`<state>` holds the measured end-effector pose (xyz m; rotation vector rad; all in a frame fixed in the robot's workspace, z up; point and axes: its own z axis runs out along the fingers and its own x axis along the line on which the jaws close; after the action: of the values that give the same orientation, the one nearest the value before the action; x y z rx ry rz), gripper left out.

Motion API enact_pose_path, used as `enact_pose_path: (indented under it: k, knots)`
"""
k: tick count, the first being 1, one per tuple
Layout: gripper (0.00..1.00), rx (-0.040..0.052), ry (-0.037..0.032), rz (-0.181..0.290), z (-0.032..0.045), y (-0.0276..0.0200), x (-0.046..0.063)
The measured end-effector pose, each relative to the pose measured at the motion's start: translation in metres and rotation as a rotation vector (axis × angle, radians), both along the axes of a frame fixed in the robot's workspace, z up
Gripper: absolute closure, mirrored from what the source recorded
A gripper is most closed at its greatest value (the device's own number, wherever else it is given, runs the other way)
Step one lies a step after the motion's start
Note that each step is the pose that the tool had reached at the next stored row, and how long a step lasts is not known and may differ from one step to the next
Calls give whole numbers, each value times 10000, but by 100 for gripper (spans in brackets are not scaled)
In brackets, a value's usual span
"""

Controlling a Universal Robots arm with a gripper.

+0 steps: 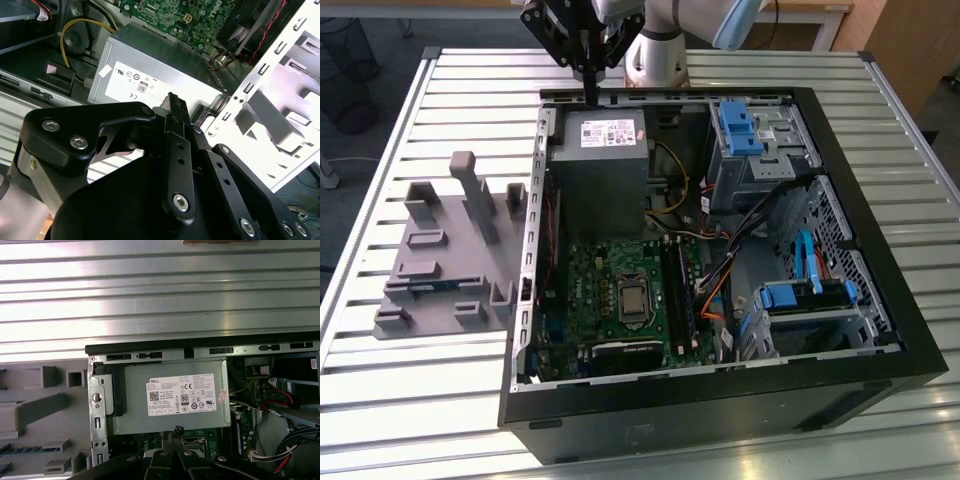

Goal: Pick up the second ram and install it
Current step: 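Reach for the second ram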

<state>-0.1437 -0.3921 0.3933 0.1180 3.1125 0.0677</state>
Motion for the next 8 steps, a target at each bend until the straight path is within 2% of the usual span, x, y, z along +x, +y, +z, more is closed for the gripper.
enact_pose_path:
  k: [8]
  knots:
    - [89,-1,0,0,0,0,-19]
